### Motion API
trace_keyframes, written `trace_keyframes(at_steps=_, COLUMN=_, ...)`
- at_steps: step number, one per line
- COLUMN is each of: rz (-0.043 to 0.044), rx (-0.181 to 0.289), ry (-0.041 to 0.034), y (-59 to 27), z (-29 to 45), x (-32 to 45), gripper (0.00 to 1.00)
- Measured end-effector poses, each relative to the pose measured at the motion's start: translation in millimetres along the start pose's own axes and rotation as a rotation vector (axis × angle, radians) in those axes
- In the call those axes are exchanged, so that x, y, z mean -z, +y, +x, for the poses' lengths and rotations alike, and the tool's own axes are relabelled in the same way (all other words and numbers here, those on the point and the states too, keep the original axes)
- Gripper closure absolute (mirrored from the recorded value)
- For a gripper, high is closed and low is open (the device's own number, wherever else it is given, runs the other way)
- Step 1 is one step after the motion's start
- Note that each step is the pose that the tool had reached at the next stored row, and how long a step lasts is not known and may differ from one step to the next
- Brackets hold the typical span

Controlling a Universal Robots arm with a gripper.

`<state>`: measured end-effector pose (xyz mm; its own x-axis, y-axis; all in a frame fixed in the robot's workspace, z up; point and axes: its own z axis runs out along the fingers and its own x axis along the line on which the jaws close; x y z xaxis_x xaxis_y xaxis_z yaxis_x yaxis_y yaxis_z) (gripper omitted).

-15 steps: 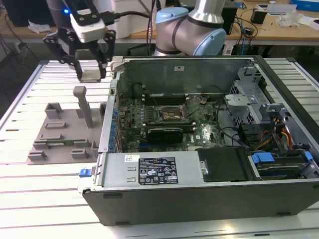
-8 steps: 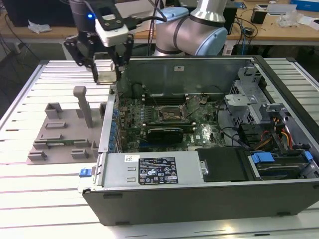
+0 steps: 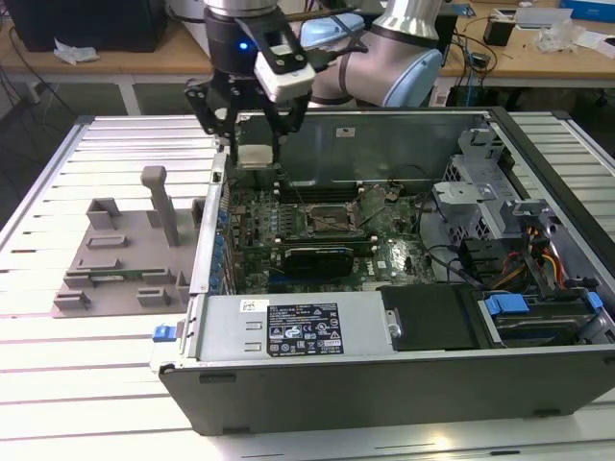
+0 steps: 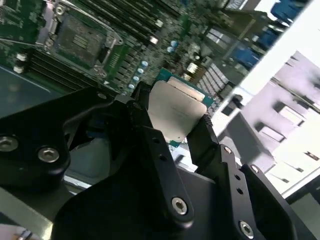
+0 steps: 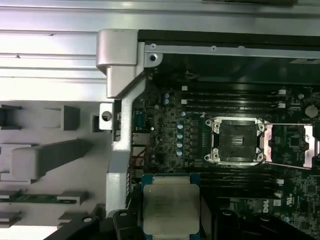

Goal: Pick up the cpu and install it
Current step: 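Pick up the cpu and move it towards the insertion slot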

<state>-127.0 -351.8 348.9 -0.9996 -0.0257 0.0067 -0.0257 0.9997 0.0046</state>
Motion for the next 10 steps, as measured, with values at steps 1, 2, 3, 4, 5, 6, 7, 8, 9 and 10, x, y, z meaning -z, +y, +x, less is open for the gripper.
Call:
trace_keyframes(at_steps=1, rz=-0.0001, rx=0.0, ry=0.0009, y=0.6, z=-4.6, x=-1.4, gripper=0.46)
trace_keyframes(at_steps=2, rz=-0.0002, rx=0.0, ry=0.0021, y=1.7, z=-12.0, x=-3.7, gripper=0.46)
trace_keyframes(at_steps=3, rz=0.0, rx=0.0, ry=0.0031, y=2.4, z=-16.4, x=-4.9, gripper=0.46)
trace_keyframes(at_steps=4, rz=-0.0001, rx=0.0, ry=0.004, y=3.7, z=-23.3, x=-6.9, gripper=0.46)
trace_keyframes(at_steps=5, rz=0.0003, rx=0.0, ry=0.0058, y=6.9, z=-34.5, x=-10.9, gripper=0.46)
trace_keyframes(at_steps=6, rz=0.0003, rx=0.0, ry=0.0075, y=11.0, z=-45.2, x=-15.2, gripper=0.46)
trace_keyframes(at_steps=7, rz=0.0007, rx=0.0, ry=0.0087, y=15.1, z=-54.8, x=-19.1, gripper=0.46)
trace_keyframes(at_steps=8, rz=0.0006, rx=0.0, ry=0.0094, y=19.6, z=-61.8, x=-23.1, gripper=0.46)
trace_keyframes(at_steps=9, rz=0.0007, rx=0.0, ry=0.0099, y=23.4, z=-67.7, x=-26.4, gripper=0.46)
trace_keyframes(at_steps=10, rz=0.0007, rx=0.0, ry=0.0104, y=27.0, z=-73.5, x=-29.7, gripper=0.46)
